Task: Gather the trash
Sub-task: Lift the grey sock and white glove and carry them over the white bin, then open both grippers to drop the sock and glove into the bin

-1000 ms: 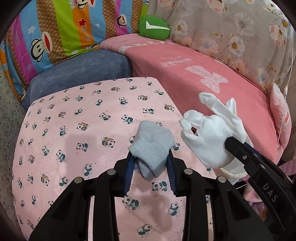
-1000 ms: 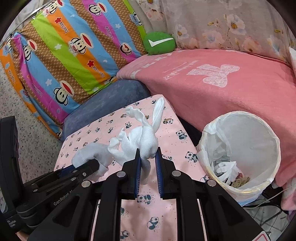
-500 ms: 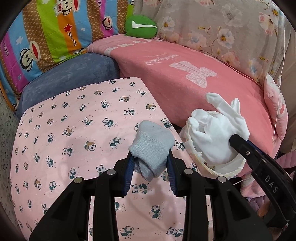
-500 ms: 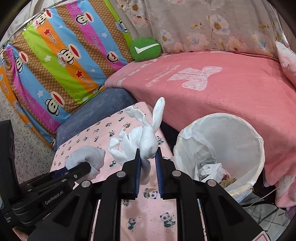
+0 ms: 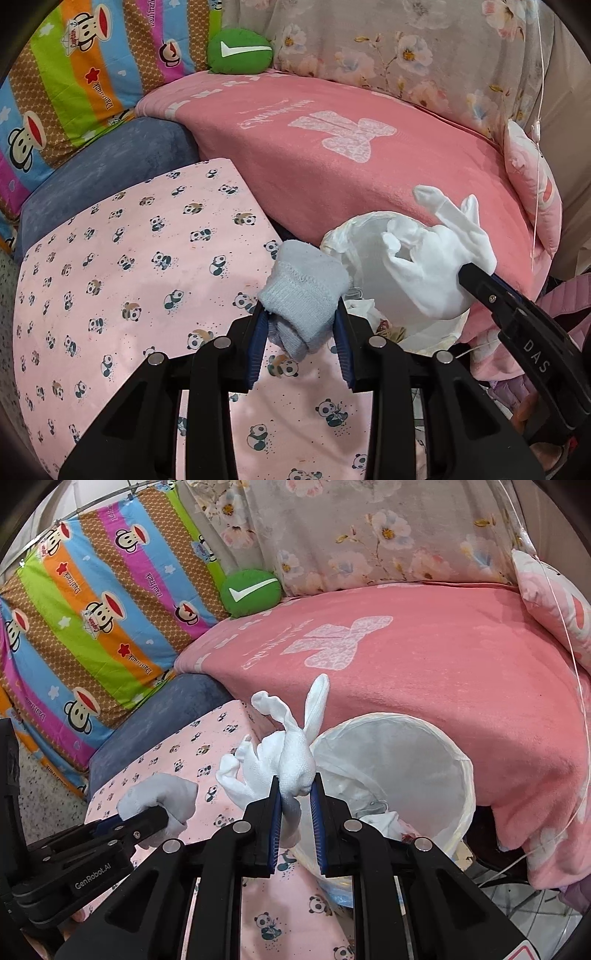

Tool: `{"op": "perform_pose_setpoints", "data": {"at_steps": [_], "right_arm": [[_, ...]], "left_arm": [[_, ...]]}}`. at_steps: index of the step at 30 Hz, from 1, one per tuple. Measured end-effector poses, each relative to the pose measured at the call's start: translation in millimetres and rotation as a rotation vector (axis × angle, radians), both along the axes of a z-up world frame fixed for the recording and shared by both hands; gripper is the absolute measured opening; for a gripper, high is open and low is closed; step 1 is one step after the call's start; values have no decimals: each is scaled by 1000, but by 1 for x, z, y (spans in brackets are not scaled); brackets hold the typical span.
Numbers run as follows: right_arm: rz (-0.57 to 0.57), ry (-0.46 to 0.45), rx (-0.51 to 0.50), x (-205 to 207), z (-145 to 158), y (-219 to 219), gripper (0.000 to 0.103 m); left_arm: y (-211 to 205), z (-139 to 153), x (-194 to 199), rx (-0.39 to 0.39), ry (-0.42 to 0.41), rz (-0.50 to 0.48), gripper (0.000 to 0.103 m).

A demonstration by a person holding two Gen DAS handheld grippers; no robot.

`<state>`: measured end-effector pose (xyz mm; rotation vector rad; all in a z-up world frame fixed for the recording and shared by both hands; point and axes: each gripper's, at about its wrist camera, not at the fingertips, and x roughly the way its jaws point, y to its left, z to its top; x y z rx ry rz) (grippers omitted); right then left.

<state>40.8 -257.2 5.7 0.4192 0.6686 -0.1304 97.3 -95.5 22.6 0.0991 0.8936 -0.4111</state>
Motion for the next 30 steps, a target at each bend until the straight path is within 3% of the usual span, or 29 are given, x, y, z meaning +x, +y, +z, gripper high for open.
{"op": "perform_pose_setpoints", "data": {"at_steps": [17,20,22,25,30], "right_arm": [[-89,49,12,-1,-22,-61,17],[-95,53,9,0,-24,-65,17],[-100,54,10,3,-27,-71,17],[-107,55,11,6,-31,-74,19],[-98,60,4,12,-34,-74,22]], "left_arm": [[-65,-11,15,-49,53,-110,37],[-73,-8,16,-49,33,-116,55],[-74,-4,15,-36,-8,-90,81],[-71,-4,15,-6,-50,-60,85],[-58,-13,18,22,-43,-15,85]]}}
